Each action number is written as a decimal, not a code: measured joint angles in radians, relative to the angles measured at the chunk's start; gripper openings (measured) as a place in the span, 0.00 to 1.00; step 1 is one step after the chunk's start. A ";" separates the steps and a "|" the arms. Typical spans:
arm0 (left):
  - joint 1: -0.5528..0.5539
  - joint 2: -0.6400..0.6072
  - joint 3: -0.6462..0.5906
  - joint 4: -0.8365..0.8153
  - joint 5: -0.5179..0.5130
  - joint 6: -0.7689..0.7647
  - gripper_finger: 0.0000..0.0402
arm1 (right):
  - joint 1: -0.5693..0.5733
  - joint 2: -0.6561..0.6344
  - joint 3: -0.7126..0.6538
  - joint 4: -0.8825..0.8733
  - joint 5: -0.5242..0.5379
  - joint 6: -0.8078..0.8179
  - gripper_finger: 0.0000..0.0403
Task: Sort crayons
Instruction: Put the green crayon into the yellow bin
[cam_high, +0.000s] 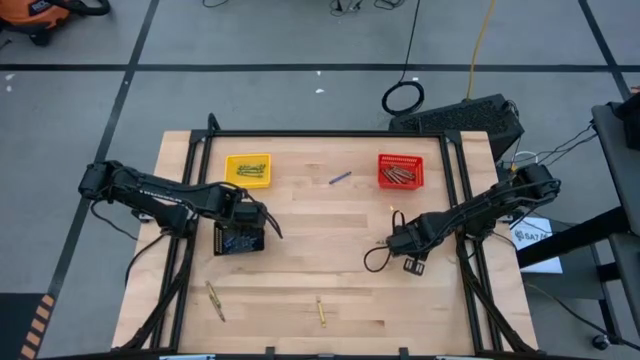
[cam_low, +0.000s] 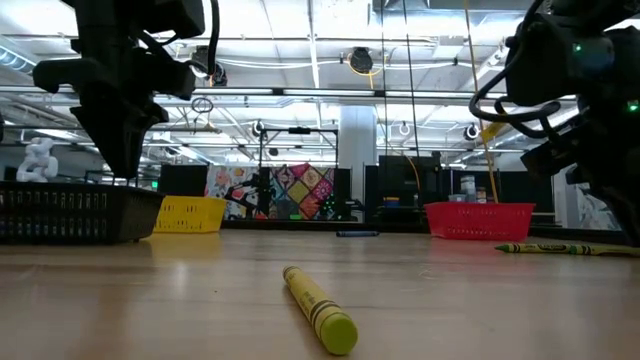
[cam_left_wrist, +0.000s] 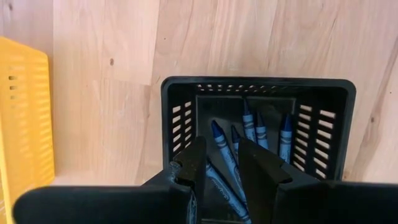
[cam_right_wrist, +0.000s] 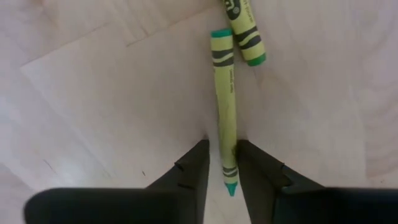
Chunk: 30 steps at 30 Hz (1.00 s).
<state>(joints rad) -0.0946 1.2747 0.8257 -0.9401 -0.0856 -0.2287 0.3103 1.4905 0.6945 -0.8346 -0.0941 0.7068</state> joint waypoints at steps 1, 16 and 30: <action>0.000 0.000 0.000 0.000 0.000 0.000 0.22 | 0.000 0.000 0.000 0.002 -0.004 -0.002 0.14; 0.000 0.000 0.000 0.043 0.000 0.000 0.22 | 0.001 0.002 0.001 0.016 -0.049 0.125 0.01; 0.000 0.000 0.000 0.043 0.001 -0.028 0.22 | 0.019 0.005 0.090 0.031 -0.161 0.042 0.00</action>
<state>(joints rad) -0.0947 1.2747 0.8257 -0.8970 -0.0849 -0.2569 0.3293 1.4955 0.7846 -0.8040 -0.2549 0.7489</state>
